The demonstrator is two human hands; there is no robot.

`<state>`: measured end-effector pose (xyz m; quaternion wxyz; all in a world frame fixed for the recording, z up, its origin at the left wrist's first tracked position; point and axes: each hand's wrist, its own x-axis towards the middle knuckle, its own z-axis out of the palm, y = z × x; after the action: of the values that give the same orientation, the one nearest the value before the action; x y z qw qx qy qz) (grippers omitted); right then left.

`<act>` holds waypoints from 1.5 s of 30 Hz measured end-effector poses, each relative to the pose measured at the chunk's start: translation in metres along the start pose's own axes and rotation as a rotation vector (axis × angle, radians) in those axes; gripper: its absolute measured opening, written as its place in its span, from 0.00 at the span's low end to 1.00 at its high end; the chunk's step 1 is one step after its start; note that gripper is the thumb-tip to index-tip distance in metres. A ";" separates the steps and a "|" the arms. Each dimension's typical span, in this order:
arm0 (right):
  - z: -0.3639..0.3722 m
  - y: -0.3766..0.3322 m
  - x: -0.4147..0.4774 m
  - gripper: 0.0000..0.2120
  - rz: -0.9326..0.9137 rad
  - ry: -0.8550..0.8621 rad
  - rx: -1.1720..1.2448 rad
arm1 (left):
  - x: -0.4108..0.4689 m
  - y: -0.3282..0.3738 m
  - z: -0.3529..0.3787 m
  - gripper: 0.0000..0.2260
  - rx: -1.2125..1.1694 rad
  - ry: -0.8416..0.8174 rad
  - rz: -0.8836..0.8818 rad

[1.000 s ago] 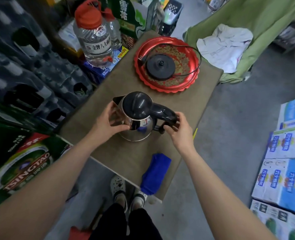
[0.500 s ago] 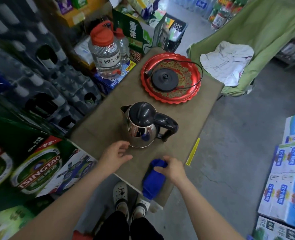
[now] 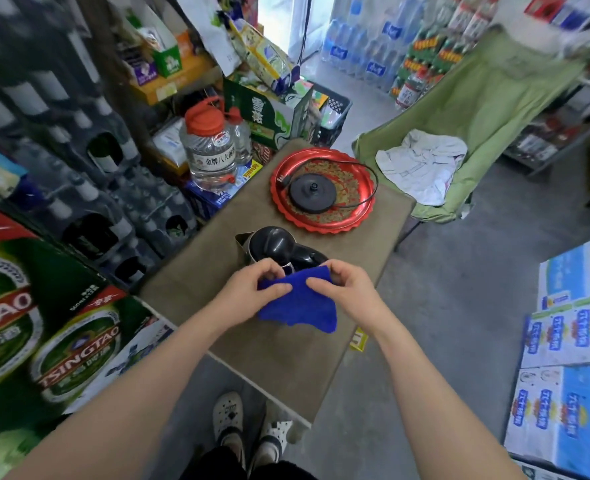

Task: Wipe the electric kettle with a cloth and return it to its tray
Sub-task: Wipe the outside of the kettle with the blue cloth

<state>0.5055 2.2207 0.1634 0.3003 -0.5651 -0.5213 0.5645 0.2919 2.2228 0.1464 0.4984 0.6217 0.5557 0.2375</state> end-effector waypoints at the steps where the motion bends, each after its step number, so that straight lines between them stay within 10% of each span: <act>1: -0.002 -0.001 0.000 0.05 -0.016 0.016 0.019 | -0.001 0.003 -0.004 0.06 0.046 -0.046 -0.012; 16: -0.007 -0.014 -0.002 0.11 0.124 0.128 0.233 | -0.011 0.029 -0.007 0.13 -0.640 0.042 -0.363; 20: -0.010 -0.006 -0.002 0.42 0.126 -0.104 0.092 | -0.006 0.032 -0.006 0.15 -0.693 0.187 -0.411; 27: 0.003 -0.001 0.004 0.12 0.047 0.048 0.063 | -0.004 0.019 -0.012 0.22 -0.077 0.215 -0.466; 31: 0.003 0.008 -0.001 0.25 0.096 -0.261 -0.405 | -0.017 0.007 -0.012 0.40 0.000 -0.053 -0.338; 34: 0.010 0.012 -0.001 0.20 0.025 -0.195 -0.762 | -0.021 -0.001 -0.003 0.17 0.284 -0.136 -0.244; 41: 0.003 0.016 -0.017 0.18 0.227 -0.186 0.230 | -0.023 0.000 0.000 0.11 0.032 -0.064 -0.252; 45: 0.013 0.022 -0.018 0.14 0.239 -0.085 0.118 | -0.018 -0.006 0.006 0.14 0.257 0.081 -0.150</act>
<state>0.5015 2.1951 0.1464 0.2414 -0.5802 -0.4284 0.6493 0.2892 2.2034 0.1433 0.4085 0.6269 0.6460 0.1513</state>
